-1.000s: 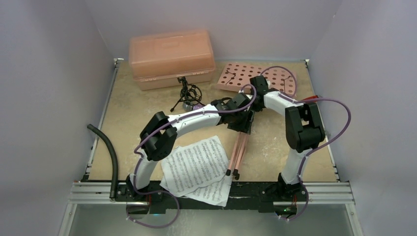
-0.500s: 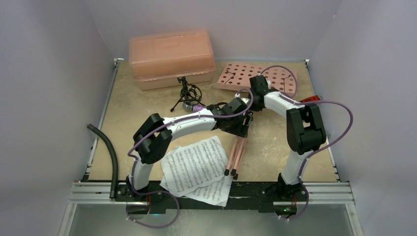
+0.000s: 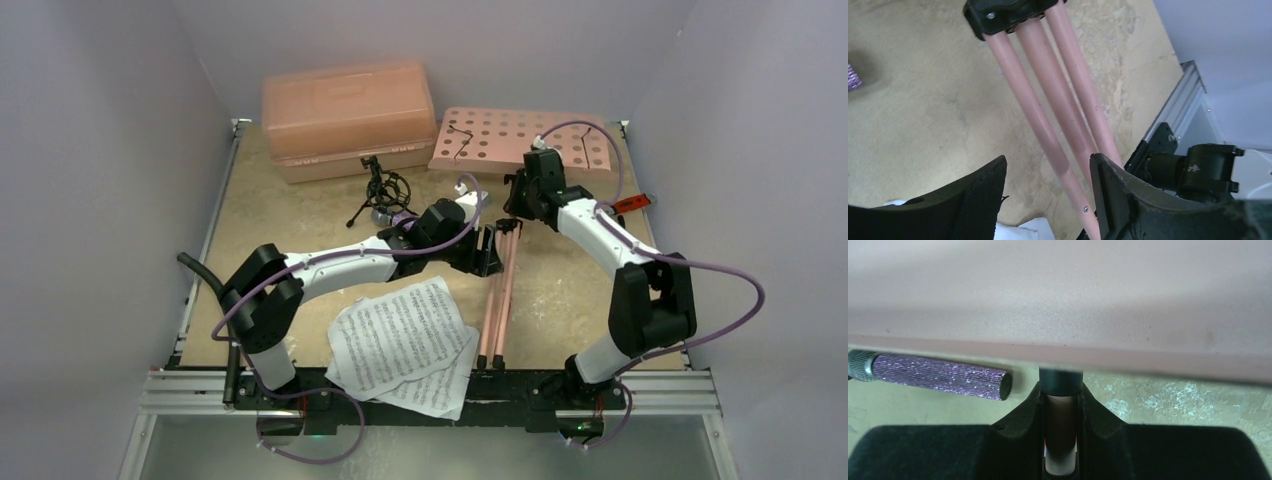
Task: Set up the instrument practice props
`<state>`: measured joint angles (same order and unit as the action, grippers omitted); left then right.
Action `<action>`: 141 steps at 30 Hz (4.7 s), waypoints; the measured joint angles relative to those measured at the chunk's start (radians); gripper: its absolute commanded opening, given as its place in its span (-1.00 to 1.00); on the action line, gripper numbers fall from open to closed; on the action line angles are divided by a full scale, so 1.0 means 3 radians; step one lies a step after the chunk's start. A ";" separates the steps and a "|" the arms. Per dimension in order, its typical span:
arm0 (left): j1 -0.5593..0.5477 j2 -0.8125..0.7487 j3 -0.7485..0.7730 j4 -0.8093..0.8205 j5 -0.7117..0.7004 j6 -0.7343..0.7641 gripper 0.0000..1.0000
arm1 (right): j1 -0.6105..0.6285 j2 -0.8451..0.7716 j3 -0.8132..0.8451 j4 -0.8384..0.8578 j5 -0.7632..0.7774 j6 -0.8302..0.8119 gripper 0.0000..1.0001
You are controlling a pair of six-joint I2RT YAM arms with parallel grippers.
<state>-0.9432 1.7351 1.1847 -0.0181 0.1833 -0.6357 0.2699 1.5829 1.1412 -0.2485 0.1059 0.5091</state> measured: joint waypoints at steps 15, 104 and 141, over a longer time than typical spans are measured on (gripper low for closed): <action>0.0020 0.0113 0.0047 0.0284 0.0399 -0.0023 -0.14 | -0.0003 -0.0305 -0.0103 0.0060 0.0051 0.0080 -1.00; 0.0231 -0.0638 0.0220 0.0259 -0.0318 0.1905 -1.00 | 0.0006 -0.1212 0.0207 0.2360 -0.1071 -0.0857 -1.00; 0.0191 -0.0322 0.0117 0.0404 -0.0921 0.2415 -1.00 | -0.0004 -0.1195 -0.0628 0.3796 -0.1404 -0.1101 -1.00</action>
<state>-0.8860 1.6386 1.2198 0.1032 -0.0929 0.0887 0.2687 1.2243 0.9527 0.8902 -0.3153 0.1787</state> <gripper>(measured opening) 0.162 0.229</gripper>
